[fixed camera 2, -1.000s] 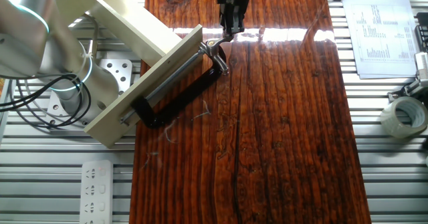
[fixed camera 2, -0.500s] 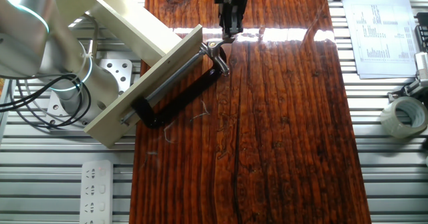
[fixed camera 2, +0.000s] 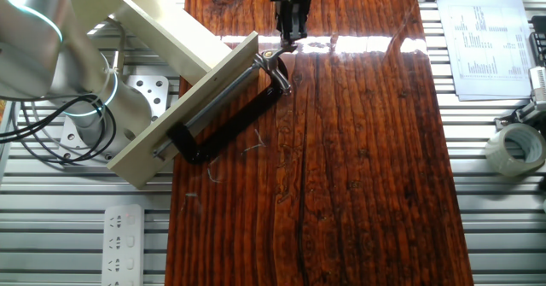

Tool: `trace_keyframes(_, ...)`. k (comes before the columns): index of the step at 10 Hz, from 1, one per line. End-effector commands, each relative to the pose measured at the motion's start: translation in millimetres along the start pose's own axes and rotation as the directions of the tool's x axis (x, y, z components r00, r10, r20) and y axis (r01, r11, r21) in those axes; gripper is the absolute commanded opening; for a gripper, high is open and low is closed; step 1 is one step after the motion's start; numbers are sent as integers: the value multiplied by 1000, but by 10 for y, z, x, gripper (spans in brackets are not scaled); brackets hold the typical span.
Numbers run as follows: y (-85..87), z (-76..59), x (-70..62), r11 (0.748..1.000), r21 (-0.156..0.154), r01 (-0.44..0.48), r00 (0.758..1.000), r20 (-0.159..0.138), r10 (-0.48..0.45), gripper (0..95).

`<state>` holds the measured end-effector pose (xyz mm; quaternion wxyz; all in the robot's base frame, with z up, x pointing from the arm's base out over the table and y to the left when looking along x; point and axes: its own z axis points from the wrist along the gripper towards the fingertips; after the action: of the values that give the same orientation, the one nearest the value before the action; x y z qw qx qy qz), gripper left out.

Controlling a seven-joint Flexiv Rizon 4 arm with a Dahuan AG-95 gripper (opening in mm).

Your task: Turn off the water tap

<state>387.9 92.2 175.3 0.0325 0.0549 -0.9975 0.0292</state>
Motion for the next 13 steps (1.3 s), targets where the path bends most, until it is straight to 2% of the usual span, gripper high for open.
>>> trace_keyframes(1,41,-34,-7,1000,3,1,1000,-3,-1,0)
trace_keyframes(2,54,-47,-9,1000,12,13,1000,-5,-13,0)
trace_keyframes(3,58,-51,-5,1000,15,23,1000,-4,-23,190)
trace_keyframes(7,77,-89,11,999,27,29,1000,8,-29,190)
trace_keyframes(13,77,-89,11,999,27,29,1000,8,-29,190)
